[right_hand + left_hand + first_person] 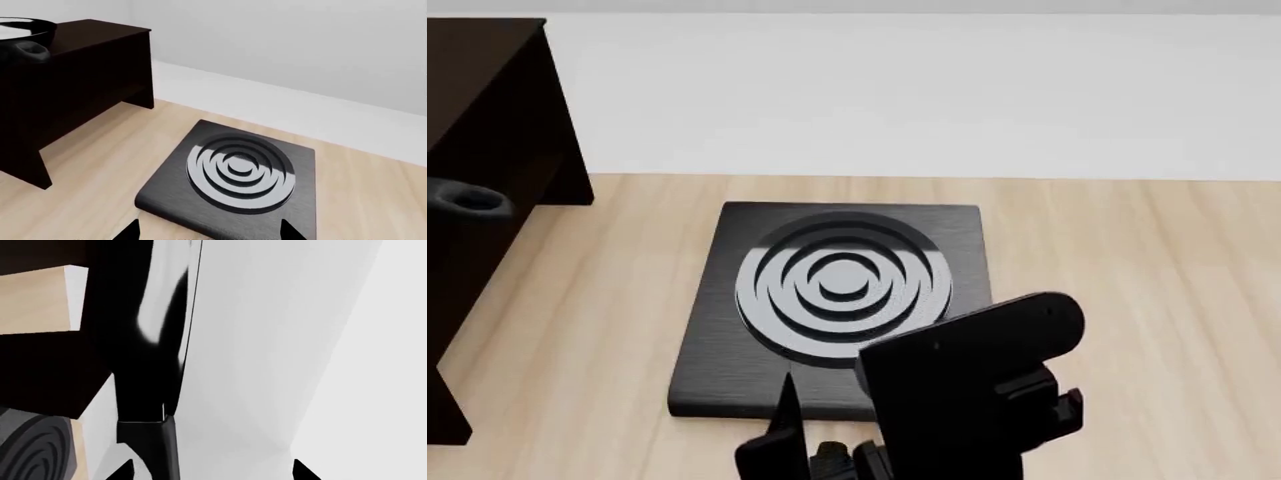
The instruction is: Put the frying pan on the cabinet shelf.
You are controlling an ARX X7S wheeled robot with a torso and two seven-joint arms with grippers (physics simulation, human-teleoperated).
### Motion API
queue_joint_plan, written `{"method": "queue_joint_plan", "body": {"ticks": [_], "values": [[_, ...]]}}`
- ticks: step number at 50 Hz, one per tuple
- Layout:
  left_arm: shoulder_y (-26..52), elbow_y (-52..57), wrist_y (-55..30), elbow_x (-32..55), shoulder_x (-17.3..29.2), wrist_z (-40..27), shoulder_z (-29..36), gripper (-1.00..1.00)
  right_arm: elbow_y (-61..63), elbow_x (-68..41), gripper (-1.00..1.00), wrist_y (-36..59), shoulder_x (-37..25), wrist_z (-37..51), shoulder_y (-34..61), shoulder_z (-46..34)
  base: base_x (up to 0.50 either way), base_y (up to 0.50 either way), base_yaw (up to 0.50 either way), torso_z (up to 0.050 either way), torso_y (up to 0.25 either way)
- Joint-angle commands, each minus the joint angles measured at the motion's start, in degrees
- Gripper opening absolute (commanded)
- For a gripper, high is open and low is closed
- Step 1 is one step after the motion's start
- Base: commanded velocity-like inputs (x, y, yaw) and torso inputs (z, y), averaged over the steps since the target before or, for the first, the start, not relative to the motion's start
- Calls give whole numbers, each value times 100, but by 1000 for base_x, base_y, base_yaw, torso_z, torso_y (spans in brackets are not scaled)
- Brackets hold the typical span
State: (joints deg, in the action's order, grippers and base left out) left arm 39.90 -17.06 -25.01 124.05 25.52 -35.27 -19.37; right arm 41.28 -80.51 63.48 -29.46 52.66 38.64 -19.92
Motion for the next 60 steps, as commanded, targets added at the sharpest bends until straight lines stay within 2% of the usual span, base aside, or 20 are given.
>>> {"method": "queue_joint_plan", "body": {"ticks": [1,11,26,38,48,60], "values": [[-326,651,252,-12,-142,-188,-267,100,99,153,100,-99,-19,-77,-145,22,0,0,0,0,0],[-694,1717,496,152,-420,-719,-462,100,144,140,100,-125,-45,-37,-167,6,0,0,0,0,0],[-806,2986,826,379,-652,-1475,-587,100,138,101,100,-171,-72,-20,-164,-4,0,0,0,0,0],[-1073,3106,800,353,-604,-1427,-699,100,168,196,100,-255,-98,-58,-264,-21,0,0,0,0,0],[-1215,3736,934,409,-698,-1703,-791,100,228,293,100,-330,-128,-98,-380,-44,0,0,0,0,0],[-1538,4518,947,288,-1223,-1648,-610,100,301,435,100,-430,-158,-147,-526,-74,0,0,0,0,0]]}}
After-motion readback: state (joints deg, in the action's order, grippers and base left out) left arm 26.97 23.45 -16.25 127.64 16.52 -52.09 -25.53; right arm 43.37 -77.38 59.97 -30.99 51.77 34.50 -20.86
